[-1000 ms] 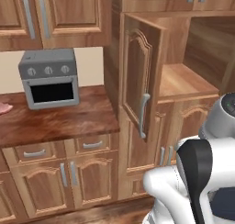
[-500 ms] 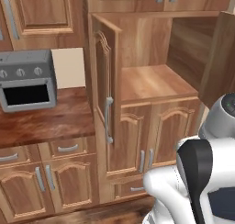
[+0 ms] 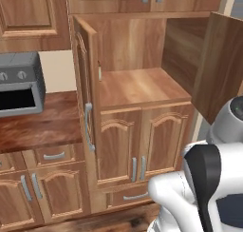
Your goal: Pick the cereal and honey bottle from the counter and place them in the cabinets closest to them.
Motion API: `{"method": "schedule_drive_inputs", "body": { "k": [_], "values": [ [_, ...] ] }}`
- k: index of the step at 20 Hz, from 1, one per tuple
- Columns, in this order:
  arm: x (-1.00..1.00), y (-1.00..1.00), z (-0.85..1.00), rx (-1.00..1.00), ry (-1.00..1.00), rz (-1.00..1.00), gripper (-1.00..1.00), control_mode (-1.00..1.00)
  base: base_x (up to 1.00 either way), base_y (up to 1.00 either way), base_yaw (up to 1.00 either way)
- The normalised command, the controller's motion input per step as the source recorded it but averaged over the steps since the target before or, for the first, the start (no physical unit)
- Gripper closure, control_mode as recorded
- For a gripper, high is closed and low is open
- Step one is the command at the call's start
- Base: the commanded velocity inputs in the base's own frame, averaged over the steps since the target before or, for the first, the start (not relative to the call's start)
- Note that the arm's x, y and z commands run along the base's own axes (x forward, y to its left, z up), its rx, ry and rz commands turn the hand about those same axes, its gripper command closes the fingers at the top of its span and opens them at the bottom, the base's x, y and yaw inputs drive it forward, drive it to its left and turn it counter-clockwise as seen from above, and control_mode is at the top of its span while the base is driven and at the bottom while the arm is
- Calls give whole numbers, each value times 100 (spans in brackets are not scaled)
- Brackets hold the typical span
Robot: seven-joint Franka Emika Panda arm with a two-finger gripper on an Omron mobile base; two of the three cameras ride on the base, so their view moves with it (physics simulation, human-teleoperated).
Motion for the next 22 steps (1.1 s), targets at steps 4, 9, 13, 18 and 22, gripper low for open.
{"method": "schedule_drive_inputs", "body": {
  "k": [4, 9, 13, 18, 22],
  "values": [
    [0, 0, 0, 0, 0, 0, 100, 100, -4, -2, -1],
    [0, 0, 0, 0, 0, 0, 100, 100, 0, -11, 0],
    [0, 0, 0, 0, 0, 0, 100, 100, -1, -42, 0],
    [0, 0, 0, 0, 0, 0, 100, 100, 0, -43, 0],
    [0, 0, 0, 0, 0, 0, 100, 100, -1, -29, 0]
  ]
}}
